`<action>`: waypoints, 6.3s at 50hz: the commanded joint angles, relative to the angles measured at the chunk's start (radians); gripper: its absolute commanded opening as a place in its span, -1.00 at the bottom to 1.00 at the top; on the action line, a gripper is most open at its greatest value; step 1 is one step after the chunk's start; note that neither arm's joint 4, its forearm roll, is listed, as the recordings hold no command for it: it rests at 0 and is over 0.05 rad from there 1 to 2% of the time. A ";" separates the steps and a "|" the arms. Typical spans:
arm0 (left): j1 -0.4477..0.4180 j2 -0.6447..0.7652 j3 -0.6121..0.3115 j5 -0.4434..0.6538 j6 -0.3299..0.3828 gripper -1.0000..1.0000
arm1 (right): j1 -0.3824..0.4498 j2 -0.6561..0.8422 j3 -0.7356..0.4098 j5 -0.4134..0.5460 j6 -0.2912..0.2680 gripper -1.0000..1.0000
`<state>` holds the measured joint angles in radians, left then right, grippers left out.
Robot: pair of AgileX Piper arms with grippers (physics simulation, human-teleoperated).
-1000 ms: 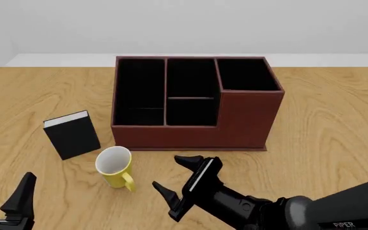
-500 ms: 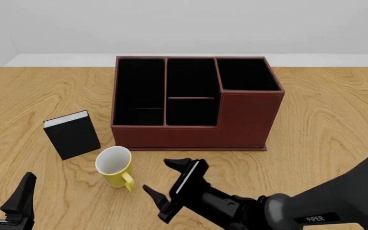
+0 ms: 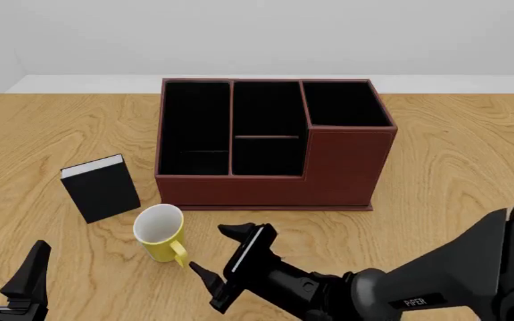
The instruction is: Pick up the yellow and white mug and place it to the right of the caddy.
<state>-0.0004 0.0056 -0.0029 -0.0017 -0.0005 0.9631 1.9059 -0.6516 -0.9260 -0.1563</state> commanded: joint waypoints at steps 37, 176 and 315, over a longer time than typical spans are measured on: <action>0.000 0.000 0.000 0.000 0.000 1.00 | 0.037 0.133 -0.150 0.053 0.012 1.00; 0.000 0.000 0.000 0.000 0.000 1.00 | 0.068 -0.822 0.018 0.640 -0.040 -1.00; 0.002 0.009 -0.001 -0.007 0.000 1.00 | -0.324 -1.318 -0.112 1.085 -0.068 -1.00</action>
<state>0.0008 0.0089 -0.0039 -0.0038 -0.0004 0.6655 0.6009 -0.7520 0.1501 -0.2401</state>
